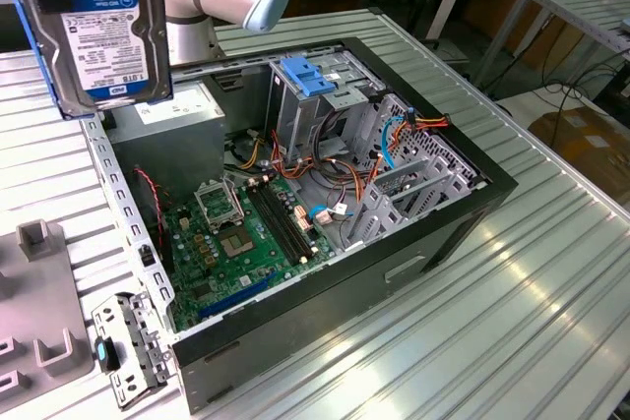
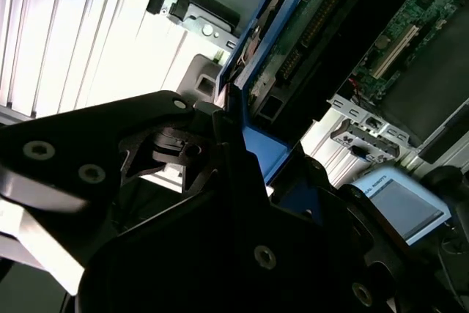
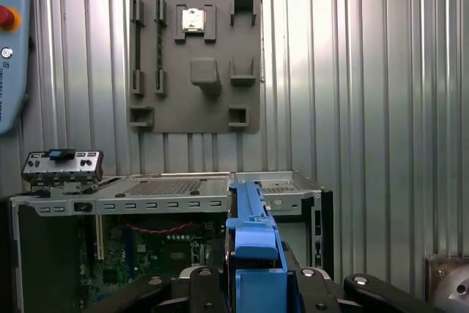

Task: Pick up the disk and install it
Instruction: 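Pick up the disk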

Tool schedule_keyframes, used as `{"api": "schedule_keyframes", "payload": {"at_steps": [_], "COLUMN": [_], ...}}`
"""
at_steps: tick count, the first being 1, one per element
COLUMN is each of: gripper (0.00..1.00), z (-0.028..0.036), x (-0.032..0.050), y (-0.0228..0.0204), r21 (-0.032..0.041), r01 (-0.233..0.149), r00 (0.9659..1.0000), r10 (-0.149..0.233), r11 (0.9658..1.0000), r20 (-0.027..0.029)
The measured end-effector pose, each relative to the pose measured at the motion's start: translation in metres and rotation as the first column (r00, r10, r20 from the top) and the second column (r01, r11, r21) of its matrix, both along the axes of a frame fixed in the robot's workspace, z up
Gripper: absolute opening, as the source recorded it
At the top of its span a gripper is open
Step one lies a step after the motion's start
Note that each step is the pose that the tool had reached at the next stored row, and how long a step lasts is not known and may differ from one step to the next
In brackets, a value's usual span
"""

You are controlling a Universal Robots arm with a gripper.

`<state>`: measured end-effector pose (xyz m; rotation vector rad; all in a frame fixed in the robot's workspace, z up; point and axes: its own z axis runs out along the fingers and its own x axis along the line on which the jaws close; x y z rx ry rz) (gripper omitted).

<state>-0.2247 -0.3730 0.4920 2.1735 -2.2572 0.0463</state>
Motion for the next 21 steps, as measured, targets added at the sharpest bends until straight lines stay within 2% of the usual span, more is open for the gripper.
{"api": "schedule_keyframes", "payload": {"at_steps": [5,8,12,15,20,21], "gripper": [0.37,0.37,0.37,0.37,0.37,0.37], "z": [0.0,0.0,-0.0001,-0.0001,-0.0001,-0.0002], "x": [0.0209,0.038,0.0528,0.0698,0.091,0.0986], "y": [-0.0001,-0.0002,-0.0002,-0.0003,-0.0004,-0.0006], "r21": [0.0001,0.0,0.0001,0.0001,0.0001,0.0001], "r01": [0.0,0.0,0.0,0.0,0.0,0.0], "r00": [1.0,1.0,1.0,1.0,1.0,1.0], "r10": [0.0,0.0,0.0,0.0,0.0,0.0], "r11": [1.0,1.0,1.0,1.0,1.0,1.0], "r20": [0.0,0.0,0.0001,0.0,0.0,0.0]}}
